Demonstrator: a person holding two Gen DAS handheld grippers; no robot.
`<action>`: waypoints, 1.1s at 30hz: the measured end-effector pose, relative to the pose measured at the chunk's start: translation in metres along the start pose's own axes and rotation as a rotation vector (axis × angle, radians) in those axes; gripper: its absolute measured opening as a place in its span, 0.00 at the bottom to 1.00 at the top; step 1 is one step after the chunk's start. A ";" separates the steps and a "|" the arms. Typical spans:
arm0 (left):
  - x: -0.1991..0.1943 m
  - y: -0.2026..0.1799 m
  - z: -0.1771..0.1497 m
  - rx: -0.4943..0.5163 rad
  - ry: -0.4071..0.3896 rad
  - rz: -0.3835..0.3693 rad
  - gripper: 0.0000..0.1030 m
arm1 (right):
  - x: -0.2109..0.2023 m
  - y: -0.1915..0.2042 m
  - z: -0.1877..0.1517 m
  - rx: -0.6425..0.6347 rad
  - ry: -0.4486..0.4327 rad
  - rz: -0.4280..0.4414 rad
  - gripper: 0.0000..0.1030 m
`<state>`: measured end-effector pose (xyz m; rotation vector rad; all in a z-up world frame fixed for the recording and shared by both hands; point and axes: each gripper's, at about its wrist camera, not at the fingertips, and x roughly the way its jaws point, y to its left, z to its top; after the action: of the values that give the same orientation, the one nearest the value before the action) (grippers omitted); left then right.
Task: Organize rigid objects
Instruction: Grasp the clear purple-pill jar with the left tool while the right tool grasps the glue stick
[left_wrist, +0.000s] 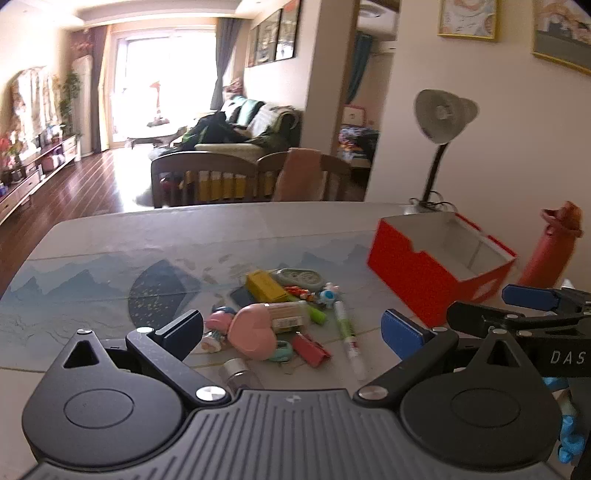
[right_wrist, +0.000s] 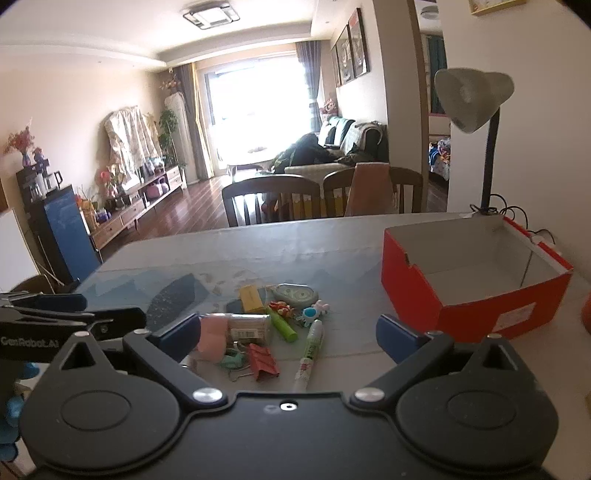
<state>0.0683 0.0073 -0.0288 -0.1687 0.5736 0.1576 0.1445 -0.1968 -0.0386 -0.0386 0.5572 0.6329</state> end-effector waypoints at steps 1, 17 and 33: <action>0.005 0.001 -0.001 -0.003 0.004 0.009 1.00 | 0.006 -0.002 0.000 -0.001 0.007 0.002 0.98; 0.105 0.021 -0.034 -0.129 0.245 0.163 1.00 | 0.114 -0.024 -0.010 -0.065 0.200 0.055 0.91; 0.153 0.032 -0.067 -0.215 0.334 0.223 0.92 | 0.202 -0.030 -0.025 -0.090 0.387 0.027 0.58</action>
<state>0.1538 0.0408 -0.1722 -0.3440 0.9092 0.4137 0.2840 -0.1147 -0.1657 -0.2425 0.9031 0.6807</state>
